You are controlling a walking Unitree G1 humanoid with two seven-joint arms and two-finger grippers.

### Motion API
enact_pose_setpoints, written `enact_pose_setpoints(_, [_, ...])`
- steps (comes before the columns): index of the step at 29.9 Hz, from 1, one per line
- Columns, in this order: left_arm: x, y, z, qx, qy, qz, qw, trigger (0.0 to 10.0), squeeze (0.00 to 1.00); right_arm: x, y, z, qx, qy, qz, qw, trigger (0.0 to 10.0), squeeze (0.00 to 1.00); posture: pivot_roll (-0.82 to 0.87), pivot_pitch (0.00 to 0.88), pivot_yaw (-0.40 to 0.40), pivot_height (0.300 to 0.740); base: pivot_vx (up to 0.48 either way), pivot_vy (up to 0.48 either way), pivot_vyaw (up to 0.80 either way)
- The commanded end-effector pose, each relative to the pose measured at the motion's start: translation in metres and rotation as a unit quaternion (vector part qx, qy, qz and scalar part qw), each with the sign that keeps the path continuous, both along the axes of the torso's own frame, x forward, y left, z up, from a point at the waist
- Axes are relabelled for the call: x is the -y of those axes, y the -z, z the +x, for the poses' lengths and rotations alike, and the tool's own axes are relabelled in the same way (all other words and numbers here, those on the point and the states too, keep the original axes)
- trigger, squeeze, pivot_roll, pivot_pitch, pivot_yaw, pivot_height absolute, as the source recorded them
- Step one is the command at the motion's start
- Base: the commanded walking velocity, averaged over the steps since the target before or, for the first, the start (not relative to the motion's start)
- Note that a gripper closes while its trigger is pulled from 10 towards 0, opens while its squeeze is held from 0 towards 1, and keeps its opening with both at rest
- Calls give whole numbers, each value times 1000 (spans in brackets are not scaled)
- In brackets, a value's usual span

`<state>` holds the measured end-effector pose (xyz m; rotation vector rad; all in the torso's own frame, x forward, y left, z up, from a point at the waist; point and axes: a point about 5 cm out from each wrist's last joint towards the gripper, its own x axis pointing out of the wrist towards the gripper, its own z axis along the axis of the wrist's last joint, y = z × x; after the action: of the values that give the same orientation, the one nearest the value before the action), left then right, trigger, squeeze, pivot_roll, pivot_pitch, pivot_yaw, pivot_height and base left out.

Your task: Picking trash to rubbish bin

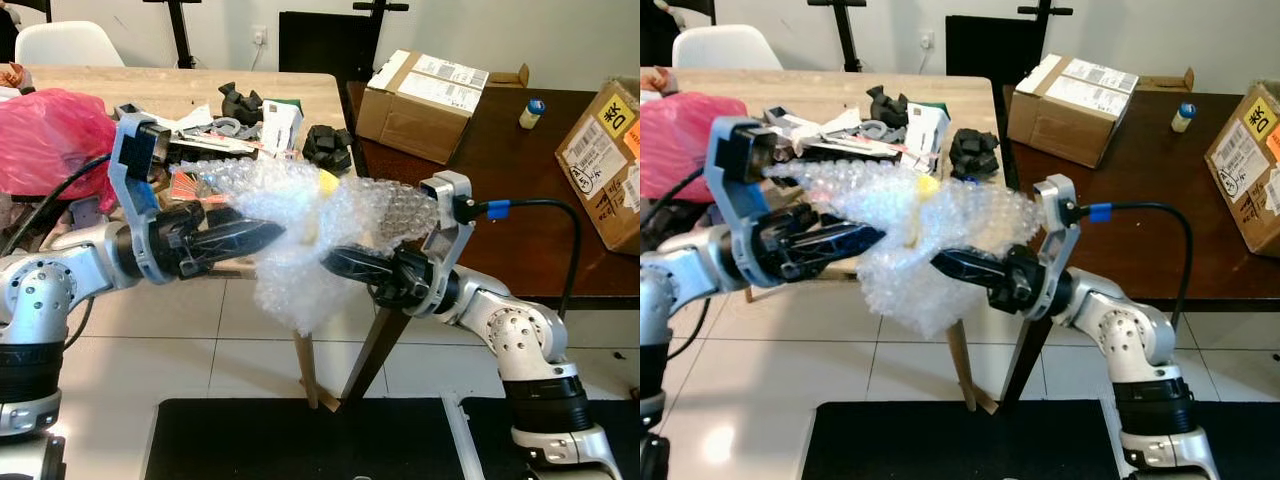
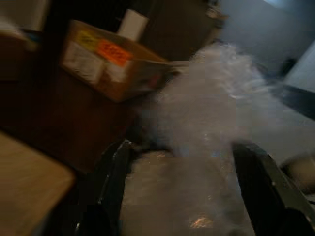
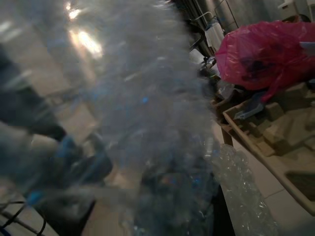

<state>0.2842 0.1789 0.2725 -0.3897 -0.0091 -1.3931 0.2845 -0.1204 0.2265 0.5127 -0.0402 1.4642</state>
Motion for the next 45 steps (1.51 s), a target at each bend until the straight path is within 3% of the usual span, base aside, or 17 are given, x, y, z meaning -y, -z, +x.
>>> enact_pose_setpoints(1, [-13,-6,2,13,-32,11,999,10000,0,7,0,1,-3,8,1,1000,0,0,-18,132,-19,740,0,0,0])
enact_pose_setpoints(14, [-62,24,-14,-25,-77,131,988,10000,0,45,26,4,-33,79,-71,994,0,0,-15,138,-15,740,0,0,0])
enact_pose_setpoints(16, [-59,53,-24,-52,-56,226,971,10000,0,42,48,-5,-31,64,-165,984,0,0,-8,145,-4,740,0,0,0])
enact_pose_setpoints(17, [-59,53,-24,-52,-56,226,971,10000,0,42,48,-5,-31,64,-165,984,0,0,-8,145,-4,740,0,0,0])
enact_pose_setpoints(19, [-53,91,-38,-80,-30,323,943,10000,0,39,74,-10,-32,61,-256,964,0,0,-9,143,-2,740,0,0,0])
enact_pose_setpoints(23, [-46,124,-43,-99,-40,379,919,10000,0,33,96,-14,-34,62,-310,948,0,0,-11,141,3,740,0,0,0])
enact_pose_setpoints(24, [-40,141,-43,-102,-58,397,910,10000,0,31,112,-18,-29,53,-357,932,0,0,-11,141,3,740,0,0,0])
enact_pose_setpoints(26, [-24,180,-44,-125,-122,407,896,10000,0,36,157,-30,-13,38,-489,871,0,0,-13,140,7,740,0,0,0])
enact_pose_setpoints(28, [-24,180,-44,-125,-122,407,896,10000,0,36,157,-30,-13,38,-489,871,0,0,-13,140,7,740,0,0,0])
enact_pose_setpoints(29, [-20,207,-44,-150,-183,412,880,10000,0,43,180,-30,-12,77,-533,843,0,0,-18,133,5,740,0,0,0])
enact_pose_setpoints(31, [-20,217,-45,-156,-203,418,872,10000,0,44,187,-30,-18,99,-540,835,0,0,-18,133,5,740,0,0,0])
enact_pose_setpoints(32, [-20,245,-46,-200,-268,413,847,10000,0,54,207,-27,-49,178,-562,807,0,0,-8,124,-10,740,0,0,0])
enact_pose_setpoints(34, [-19,254,-46,-217,-289,405,840,10000,0,58,214,-27,-60,199,-570,795,0,0,-8,122,-11,740,0,0,0])
enact_pose_setpoints(35, [-22,269,-48,-241,-315,410,821,10000,0,62,224,-31,-74,214,-586,778,0,0,-12,125,-12,740,0,0,0])
enact_pose_setpoints(40, [-27,290,-53,-257,-361,426,788,10000,0,67,241,-38,-115,255,-591,757,0,0,-14,122,-10,740,0,0,0])
enact_pose_setpoints(43, [-32,307,-58,-306,-446,407,736,10000,0,74,257,-42,-178,374,-565,714,0,0,-29,114,9,740,0,0,0])
enact_pose_setpoints(45, [-31,311,-59,-316,-461,406,723,10000,0,76,260,-43,-191,403,-556,701,0,0,-29,114,9,740,0,0,0])
